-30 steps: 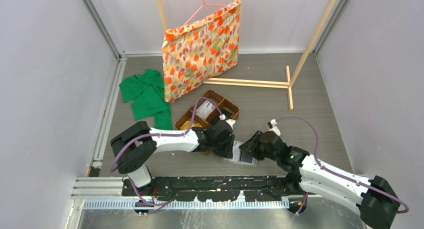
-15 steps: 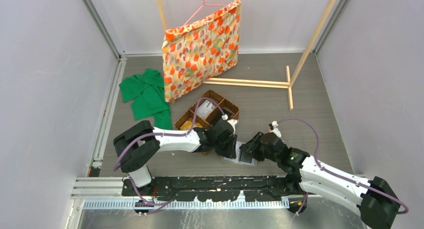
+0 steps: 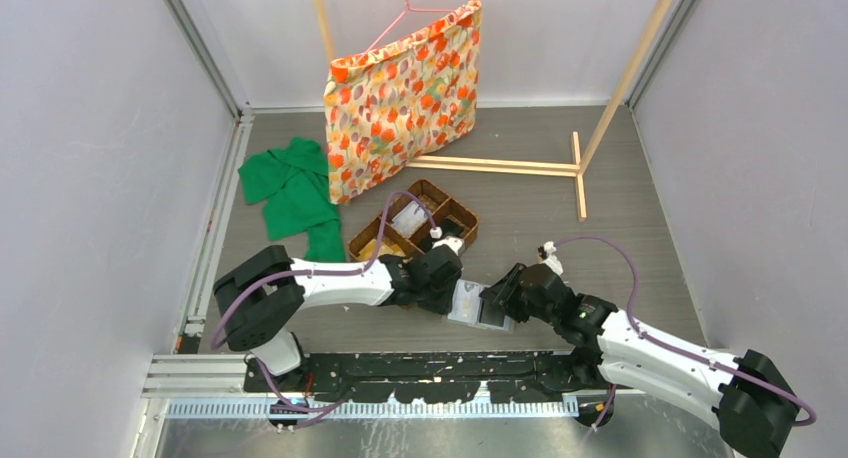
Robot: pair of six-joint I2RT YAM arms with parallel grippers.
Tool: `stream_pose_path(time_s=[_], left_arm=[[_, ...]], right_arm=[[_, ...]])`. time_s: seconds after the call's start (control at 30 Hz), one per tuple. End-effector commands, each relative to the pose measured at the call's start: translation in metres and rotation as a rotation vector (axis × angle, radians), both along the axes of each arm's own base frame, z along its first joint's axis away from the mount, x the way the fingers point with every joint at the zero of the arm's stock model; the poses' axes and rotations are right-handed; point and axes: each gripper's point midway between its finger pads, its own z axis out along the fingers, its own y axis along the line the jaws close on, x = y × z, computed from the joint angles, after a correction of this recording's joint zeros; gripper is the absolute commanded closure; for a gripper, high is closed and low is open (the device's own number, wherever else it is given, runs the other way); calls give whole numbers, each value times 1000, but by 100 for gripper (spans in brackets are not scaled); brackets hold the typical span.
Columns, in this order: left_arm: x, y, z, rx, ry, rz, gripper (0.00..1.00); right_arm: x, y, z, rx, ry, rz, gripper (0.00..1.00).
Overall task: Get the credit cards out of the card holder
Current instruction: Remove the credit card from the card holder.
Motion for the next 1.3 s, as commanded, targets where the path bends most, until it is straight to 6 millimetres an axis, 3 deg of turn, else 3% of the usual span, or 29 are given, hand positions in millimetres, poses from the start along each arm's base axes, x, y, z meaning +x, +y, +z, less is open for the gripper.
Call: stream_pose_path(time_s=[0.0, 0.13, 0.3, 0.43, 0.57, 0.7, 0.9, 1.13, 1.27], left_arm=[[7, 4, -3, 26, -34, -1, 75], [6, -4, -7, 11, -29, -41, 75], [6, -16, -4, -10, -35, -122, 75], [-10, -40, 6, -99, 27, -232, 76], [-23, -59, 9, -164, 85, -285, 76], [-27, -68, 22, -214, 98, -295, 76], [-13, -62, 54, -218, 4, -248, 76], [-6, -73, 49, -246, -6, -226, 76], [-3, -77, 41, -250, -12, -220, 76]], right_arm=[[14, 2, 22, 14, -63, -32, 58], [13, -5, 24, 3, -67, -49, 58], [7, -30, 25, -58, -63, -109, 58], [1, -55, 29, -108, -69, -167, 58], [-3, -65, 41, -102, -94, -186, 57], [-4, -58, 41, -92, -87, -149, 57], [0, -41, 39, -76, -91, -94, 57], [4, -20, 30, -59, -71, -24, 57], [7, -20, 24, -63, -61, -26, 57]])
